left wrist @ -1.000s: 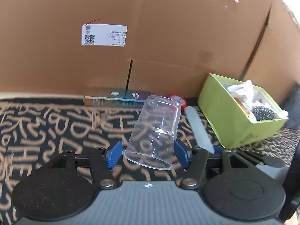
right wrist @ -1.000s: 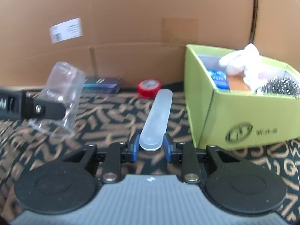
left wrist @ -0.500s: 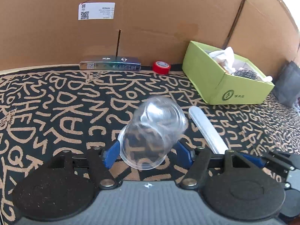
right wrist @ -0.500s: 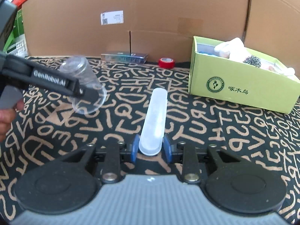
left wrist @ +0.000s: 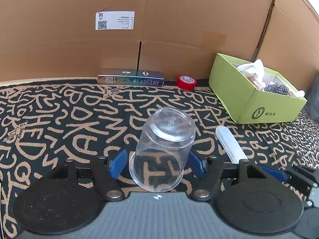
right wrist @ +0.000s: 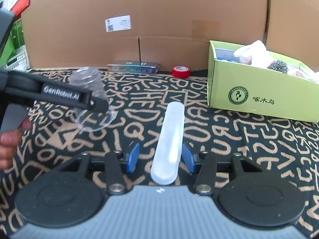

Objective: Organize objects
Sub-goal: 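Carry the white tube case and clear cup over the shoebox with both tools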

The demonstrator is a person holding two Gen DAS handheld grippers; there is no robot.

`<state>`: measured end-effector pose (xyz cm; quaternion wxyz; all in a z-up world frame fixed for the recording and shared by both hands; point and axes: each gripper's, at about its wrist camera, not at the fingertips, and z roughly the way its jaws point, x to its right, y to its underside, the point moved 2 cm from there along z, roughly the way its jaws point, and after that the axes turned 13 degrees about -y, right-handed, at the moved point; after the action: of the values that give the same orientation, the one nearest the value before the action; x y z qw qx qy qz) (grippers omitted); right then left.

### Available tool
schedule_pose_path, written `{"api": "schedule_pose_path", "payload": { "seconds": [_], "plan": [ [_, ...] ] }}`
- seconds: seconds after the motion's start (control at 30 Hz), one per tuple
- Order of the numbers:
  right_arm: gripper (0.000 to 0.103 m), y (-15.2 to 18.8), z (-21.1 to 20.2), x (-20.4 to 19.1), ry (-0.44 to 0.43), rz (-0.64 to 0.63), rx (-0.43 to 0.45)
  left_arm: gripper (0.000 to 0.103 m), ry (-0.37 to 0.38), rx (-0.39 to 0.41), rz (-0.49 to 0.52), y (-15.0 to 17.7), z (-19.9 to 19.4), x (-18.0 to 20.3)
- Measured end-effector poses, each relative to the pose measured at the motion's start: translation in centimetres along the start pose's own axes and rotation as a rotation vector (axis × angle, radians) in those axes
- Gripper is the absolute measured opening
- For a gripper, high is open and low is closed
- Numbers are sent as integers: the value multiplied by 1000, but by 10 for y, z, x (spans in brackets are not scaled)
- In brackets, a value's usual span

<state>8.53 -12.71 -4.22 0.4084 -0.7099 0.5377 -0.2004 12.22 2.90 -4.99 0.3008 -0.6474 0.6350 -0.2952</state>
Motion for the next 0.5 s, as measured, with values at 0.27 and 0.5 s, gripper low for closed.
{"api": "schedule_pose_path", "payload": {
  "seconds": [0.27,0.5],
  "plan": [
    [27,-3,16,12,8,35,10,57,11,6,18,-1,-2,3],
    [27,-6,-13,22,-10,86,105,56,80,63,56,-18,-22,18]
  ]
}}
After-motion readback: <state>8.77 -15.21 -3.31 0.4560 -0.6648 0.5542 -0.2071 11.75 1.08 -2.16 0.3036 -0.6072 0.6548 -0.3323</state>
